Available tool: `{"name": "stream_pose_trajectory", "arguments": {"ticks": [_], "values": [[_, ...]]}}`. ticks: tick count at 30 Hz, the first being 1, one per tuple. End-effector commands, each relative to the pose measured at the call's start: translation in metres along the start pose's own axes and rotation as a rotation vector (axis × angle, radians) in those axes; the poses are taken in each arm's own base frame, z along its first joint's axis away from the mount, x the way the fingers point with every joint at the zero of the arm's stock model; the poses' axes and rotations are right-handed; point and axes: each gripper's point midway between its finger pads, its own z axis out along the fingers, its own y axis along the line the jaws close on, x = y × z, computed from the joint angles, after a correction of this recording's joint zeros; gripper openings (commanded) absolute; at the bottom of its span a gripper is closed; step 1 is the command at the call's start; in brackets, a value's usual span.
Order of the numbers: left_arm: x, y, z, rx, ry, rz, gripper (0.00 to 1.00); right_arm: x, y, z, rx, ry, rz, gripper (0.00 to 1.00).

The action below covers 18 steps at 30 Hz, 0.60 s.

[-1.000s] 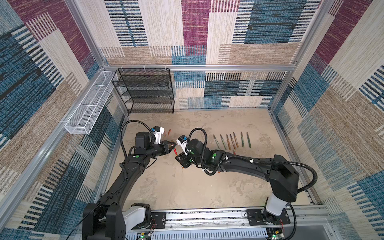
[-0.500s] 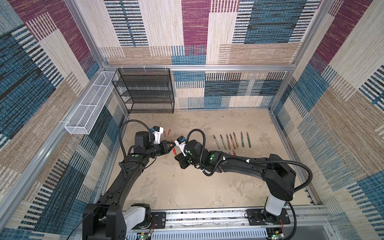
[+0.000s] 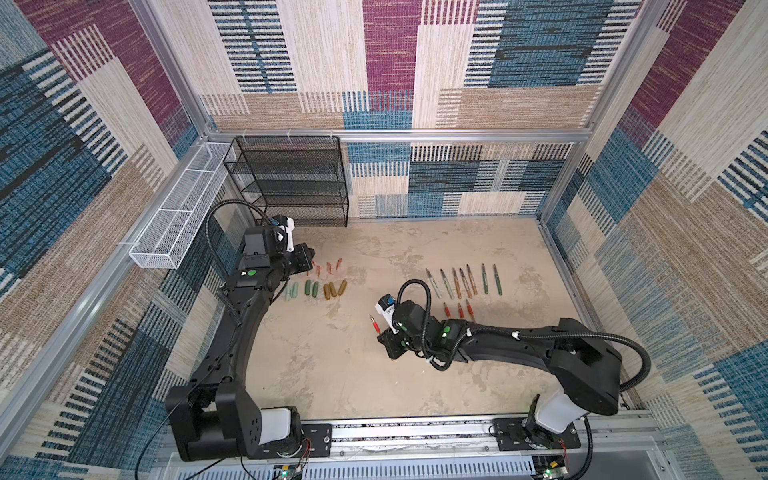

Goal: Open the pen caps
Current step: 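Set the red cap beside the caps while the right gripper carries the pen away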

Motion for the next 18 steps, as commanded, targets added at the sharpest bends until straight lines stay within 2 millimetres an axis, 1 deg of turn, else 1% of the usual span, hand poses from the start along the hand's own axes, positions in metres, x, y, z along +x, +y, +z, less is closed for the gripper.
{"name": "stream_pose_trajectory", "arguments": {"ticks": [1,2,5,7,11,15,18], "values": [[0.002,0.032,0.019,-0.149,0.085,0.154,0.00,-0.008,-0.014,-0.014,0.035,-0.052,0.066,0.00],[0.001,0.040,0.027,-0.182,0.116,0.177,0.00,-0.008,-0.018,-0.019,0.045,-0.058,0.083,0.00],[0.007,0.068,0.051,-0.273,0.214,0.203,0.00,-0.005,-0.027,-0.029,0.055,-0.070,0.112,0.00],[0.009,0.083,0.066,-0.300,0.267,0.188,0.00,-0.001,-0.034,-0.033,0.068,-0.070,0.121,0.00],[0.016,0.112,0.090,-0.372,0.359,0.182,0.00,0.004,-0.042,-0.047,0.082,-0.090,0.148,0.00],[0.028,0.132,0.116,-0.405,0.439,0.202,0.00,0.009,-0.052,-0.054,0.102,-0.098,0.170,0.00],[0.036,0.140,0.134,-0.406,0.486,0.192,0.00,0.013,-0.057,-0.058,0.121,-0.095,0.179,0.00]]}}
